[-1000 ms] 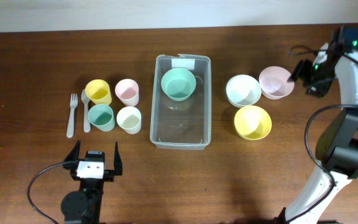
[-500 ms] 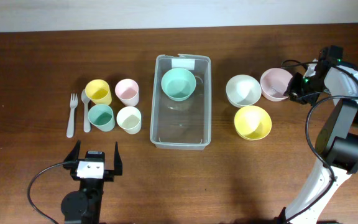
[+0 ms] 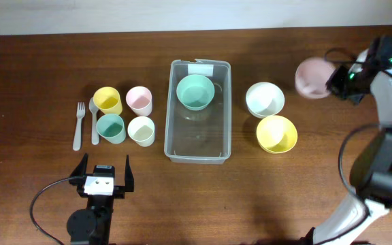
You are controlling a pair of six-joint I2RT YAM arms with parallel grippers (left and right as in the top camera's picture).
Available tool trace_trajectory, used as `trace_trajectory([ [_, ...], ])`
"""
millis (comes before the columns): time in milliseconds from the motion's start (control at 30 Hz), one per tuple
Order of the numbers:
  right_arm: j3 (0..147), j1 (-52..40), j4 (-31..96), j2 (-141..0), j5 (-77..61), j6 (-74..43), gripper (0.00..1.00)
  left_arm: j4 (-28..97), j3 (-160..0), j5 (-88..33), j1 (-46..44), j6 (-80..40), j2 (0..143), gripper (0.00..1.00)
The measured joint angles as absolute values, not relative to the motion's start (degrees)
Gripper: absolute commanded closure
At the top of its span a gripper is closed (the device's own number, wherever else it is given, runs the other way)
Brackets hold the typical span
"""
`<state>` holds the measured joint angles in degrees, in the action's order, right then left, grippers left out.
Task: Pack container
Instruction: 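Grasp the pink bowl with the right gripper and lift it, then stack the pink bowl onto the green bowl in the container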
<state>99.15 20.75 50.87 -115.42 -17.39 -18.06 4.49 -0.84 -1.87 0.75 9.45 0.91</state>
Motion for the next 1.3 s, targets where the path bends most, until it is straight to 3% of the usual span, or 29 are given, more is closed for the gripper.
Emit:
trace_trajectory([
  [133,102.30,13.63,50.46,-102.74,-20.21,-18.13,0.96,4.47,-0.84,-1.87,0.75,9.45,0.91,0.00],
  [233,103.79,1.91,49.98,-99.35,-20.21,-17.50,0.96,4.47,-0.84,-1.87,0.75,9.45,0.91,0.00],
  [367,103.94,-12.21,48.71,-103.11,-16.45,-16.91,0.96,4.47,-0.84,-1.87,0.75,9.45,0.91,0.00],
  [500,103.92,-16.80,45.47,-111.48,-14.17,-16.56,0.96,4.47,-0.84,-1.87,0.75,9.45,0.91,0.00],
  [833,103.59,-17.56,36.67,-128.03,-17.19,-16.38,0.95,4.49,-0.84,-1.87,0.75,9.45,0.91,0.00],
  [933,103.61,-17.56,36.36,-128.22,-18.33,-14.98,0.79,4.49,-0.84,-1.87,0.75,9.45,0.91,0.00],
  [1000,104.60,-17.56,38.24,-128.22,-19.16,-13.39,0.72,4.49,-0.84,-1.87,0.75,9.45,0.91,0.00],
  [1300,124.18,-15.09,63.79,-126.82,-19.51,-10.02,0.72,4.49,-0.84,-1.87,0.75,9.45,0.89,0.00],
])
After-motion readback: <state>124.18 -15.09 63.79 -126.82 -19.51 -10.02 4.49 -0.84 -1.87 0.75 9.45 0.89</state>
